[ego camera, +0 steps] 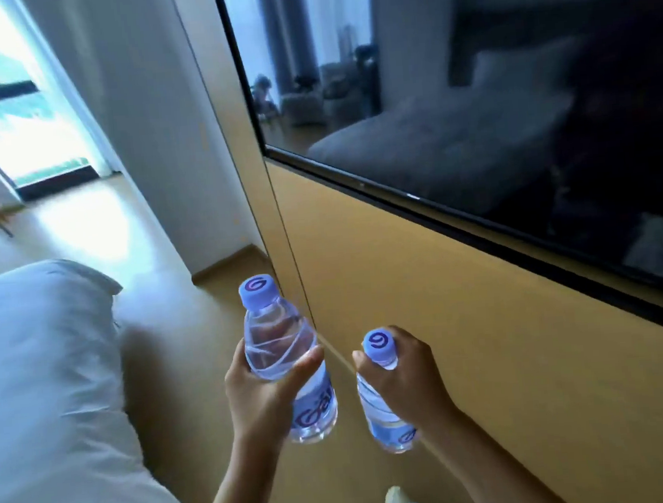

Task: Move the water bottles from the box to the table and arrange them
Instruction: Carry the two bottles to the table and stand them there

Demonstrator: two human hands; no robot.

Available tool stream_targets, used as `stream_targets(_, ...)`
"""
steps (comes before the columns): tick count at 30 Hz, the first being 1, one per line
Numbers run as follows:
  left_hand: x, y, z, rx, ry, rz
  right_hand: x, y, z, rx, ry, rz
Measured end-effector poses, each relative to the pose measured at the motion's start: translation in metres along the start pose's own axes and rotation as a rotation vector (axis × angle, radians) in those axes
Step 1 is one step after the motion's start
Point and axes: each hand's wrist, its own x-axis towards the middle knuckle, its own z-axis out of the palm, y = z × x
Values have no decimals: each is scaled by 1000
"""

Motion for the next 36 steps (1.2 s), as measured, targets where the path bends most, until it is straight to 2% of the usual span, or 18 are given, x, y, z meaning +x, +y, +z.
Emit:
stream_targets(5, 89, -15, -21, 34, 140, 18, 88, 12, 73, 92, -178, -9)
stream_targets(12, 224, -34, -54, 72, 346, 2, 224, 15, 180, 107, -391, -137)
stream_targets(20, 334, -60, -114, 152, 555, -52, 321, 10, 300, 145, -556, -233)
stream_targets(28, 472, -93, -200, 181, 549, -59, 405, -7, 448, 159, -582, -250)
stream_targets(36, 629, -117, -282, 225, 465, -75, 509, -35, 586, 168, -513, -224)
